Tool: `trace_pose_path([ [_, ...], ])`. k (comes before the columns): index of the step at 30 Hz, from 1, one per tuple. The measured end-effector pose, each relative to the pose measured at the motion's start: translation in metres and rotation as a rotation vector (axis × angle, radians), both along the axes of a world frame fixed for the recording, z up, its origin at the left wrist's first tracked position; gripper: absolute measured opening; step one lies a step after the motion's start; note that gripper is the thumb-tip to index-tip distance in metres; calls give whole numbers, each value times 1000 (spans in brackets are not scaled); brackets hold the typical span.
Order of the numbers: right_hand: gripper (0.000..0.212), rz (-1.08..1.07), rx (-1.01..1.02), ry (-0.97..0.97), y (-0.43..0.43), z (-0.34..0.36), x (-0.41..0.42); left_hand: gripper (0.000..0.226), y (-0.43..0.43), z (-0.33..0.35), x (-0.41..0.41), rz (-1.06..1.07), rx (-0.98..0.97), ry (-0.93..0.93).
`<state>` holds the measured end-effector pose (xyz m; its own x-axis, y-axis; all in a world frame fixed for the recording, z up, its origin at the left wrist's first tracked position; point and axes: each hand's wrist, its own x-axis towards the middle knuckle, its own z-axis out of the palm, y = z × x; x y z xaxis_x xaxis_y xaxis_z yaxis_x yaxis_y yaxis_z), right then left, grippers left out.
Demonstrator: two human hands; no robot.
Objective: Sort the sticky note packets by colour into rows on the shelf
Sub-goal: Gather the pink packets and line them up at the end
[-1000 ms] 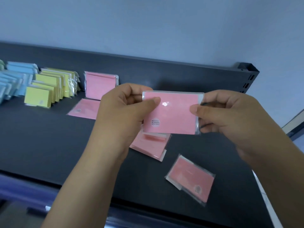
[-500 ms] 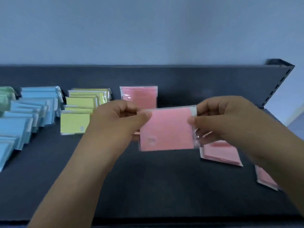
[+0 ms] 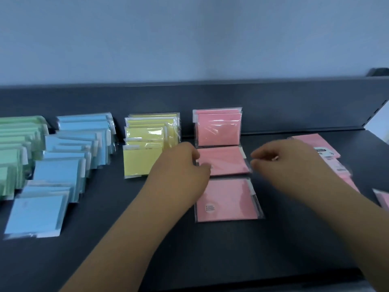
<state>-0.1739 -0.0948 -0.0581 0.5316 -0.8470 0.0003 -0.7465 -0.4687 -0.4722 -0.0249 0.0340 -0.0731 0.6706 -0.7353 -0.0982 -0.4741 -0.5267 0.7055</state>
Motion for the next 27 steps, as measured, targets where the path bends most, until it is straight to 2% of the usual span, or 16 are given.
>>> trace_pose_path([
  [3,13,42,5,43,-9,-4,24,28,-16,6,5,40,-20,281],
  [5,17,43,106,44,-12,-9,35,25,-24,9,9,36,3,331],
  [9,44,-55,379,-238,-11,-11,41,12,-27,17,17,101,-38,450],
  [11,40,-90,498,-332,-11,-12,38,13,-24,16,20,134,-59,554],
  [12,31,-98,525,-360,-10,-10,37,18,-23,17,18,149,-73,591],
  [14,6,-88,528,-434,-10,-6,34,18,-20,17,14,132,-116,559],
  [16,10,-60,502,-521,-10,1,32,13,-16,15,10,101,-204,497],
  [17,7,-26,470,-542,-12,1,31,22,-16,14,8,95,-253,470],
  [21,57,68,230,-416,-11,-2,40,43,-25,13,7,68,-342,392],
  [23,55,130,147,-375,-11,-6,45,48,-30,11,9,66,-341,379],
  [25,34,168,167,-380,-14,-9,47,49,-34,9,11,55,-334,368],
  [27,37,189,202,-375,-17,-11,48,46,-37,7,13,65,-346,361],
])
